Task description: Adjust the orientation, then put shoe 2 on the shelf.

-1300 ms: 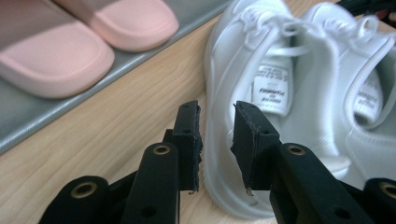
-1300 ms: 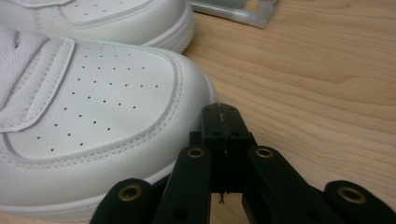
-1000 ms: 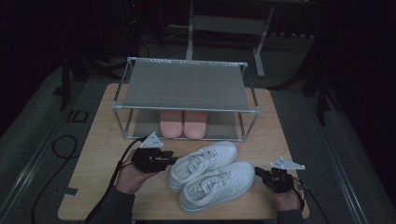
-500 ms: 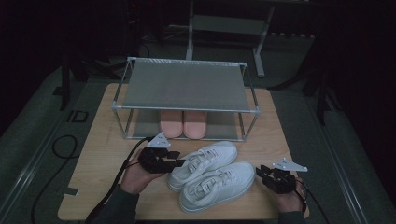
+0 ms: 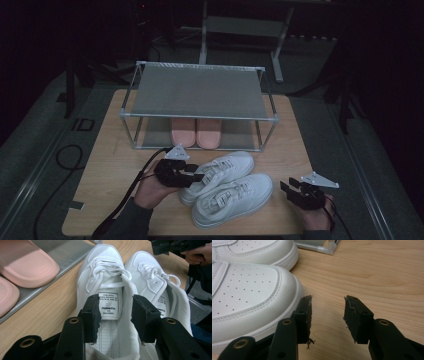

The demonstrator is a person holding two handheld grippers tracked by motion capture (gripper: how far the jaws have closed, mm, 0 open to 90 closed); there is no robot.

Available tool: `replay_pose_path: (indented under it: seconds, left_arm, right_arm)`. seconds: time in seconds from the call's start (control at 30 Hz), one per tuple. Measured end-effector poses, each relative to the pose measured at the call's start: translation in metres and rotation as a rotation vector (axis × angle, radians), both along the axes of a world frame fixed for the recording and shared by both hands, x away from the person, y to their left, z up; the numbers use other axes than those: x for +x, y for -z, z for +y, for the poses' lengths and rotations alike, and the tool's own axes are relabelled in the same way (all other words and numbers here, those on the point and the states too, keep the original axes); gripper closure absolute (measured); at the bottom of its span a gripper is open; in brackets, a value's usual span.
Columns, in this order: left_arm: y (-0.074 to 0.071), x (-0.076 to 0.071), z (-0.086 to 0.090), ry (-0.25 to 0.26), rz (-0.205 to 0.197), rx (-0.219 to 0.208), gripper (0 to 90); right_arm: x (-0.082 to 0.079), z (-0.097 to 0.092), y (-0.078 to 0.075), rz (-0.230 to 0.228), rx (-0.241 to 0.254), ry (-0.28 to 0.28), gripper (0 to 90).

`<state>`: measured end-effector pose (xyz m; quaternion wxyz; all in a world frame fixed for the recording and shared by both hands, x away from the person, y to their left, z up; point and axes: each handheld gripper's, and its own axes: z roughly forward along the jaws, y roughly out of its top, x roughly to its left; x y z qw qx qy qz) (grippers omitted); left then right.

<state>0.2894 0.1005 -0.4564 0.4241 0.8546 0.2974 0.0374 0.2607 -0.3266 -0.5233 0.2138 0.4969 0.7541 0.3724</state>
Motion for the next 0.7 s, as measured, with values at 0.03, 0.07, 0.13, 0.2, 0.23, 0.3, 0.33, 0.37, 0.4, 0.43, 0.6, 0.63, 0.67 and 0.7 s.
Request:
replay_pose_path:
  seconds: [0.03, 0.07, 0.13, 0.2, 0.23, 0.3, 0.33, 0.37, 0.4, 0.43, 0.6, 0.63, 0.67, 0.7]
  left_arm:
    - [0.000, 0.000, 0.000, 0.001, 0.000, 0.001, 57.8]
    - [0.000, 0.000, 0.000, 0.001, 0.000, 0.001, 57.8]
    - [0.000, -0.001, -0.002, 0.011, -0.004, 0.012, 57.9]
    - [0.000, -0.002, -0.004, 0.017, -0.003, 0.013, 57.9]
    - [0.000, -0.002, -0.004, 0.017, -0.003, 0.013, 57.9]
    - [0.001, -0.002, -0.007, 0.028, 0.000, 0.018, 57.8]
    - [0.001, -0.002, -0.008, 0.029, 0.002, 0.020, 57.6]
    - [0.001, -0.002, -0.009, 0.034, 0.005, 0.022, 57.2]
    - [0.001, -0.002, -0.009, 0.038, 0.003, 0.026, 56.3]
    - [0.001, -0.002, -0.010, 0.037, 0.004, 0.028, 55.7]
    - [0.003, -0.003, -0.015, 0.052, 0.018, 0.045, 54.2]
    - [0.003, -0.003, -0.016, 0.055, 0.019, 0.047, 53.7]
    - [0.003, -0.003, -0.017, 0.059, 0.021, 0.049, 53.5]
    - [0.004, -0.004, -0.018, 0.057, 0.024, 0.049, 53.2]
  right_arm:
    - [0.000, -0.001, 0.000, -0.001, 0.000, 0.004, 56.0]
    - [-0.001, -0.001, 0.000, 0.001, 0.002, 0.009, 55.7]
    - [-0.001, -0.002, 0.001, -0.001, 0.004, 0.012, 55.5]
    - [-0.001, -0.002, 0.001, 0.000, 0.003, 0.015, 55.1]
    - [-0.001, -0.002, 0.001, 0.000, 0.003, 0.015, 55.1]
    - [-0.001, -0.002, 0.001, 0.002, -0.001, 0.017, 54.0]
    - [-0.001, -0.002, 0.001, 0.001, -0.003, 0.019, 53.4]
    - [-0.001, -0.003, 0.001, -0.001, 0.000, 0.023, 52.4]
    - [-0.001, -0.003, 0.000, -0.002, -0.001, 0.024, 51.4]
    - [-0.001, -0.004, 0.000, -0.002, -0.001, 0.029, 50.9]
    - [-0.001, -0.007, 0.001, 0.000, 0.006, 0.042, 48.1]
    - [-0.001, -0.007, 0.001, 0.003, 0.007, 0.042, 47.5]
    - [-0.001, -0.007, 0.001, 0.004, 0.006, 0.043, 47.0]
    - [-0.001, -0.008, 0.001, 0.004, 0.006, 0.043, 46.6]
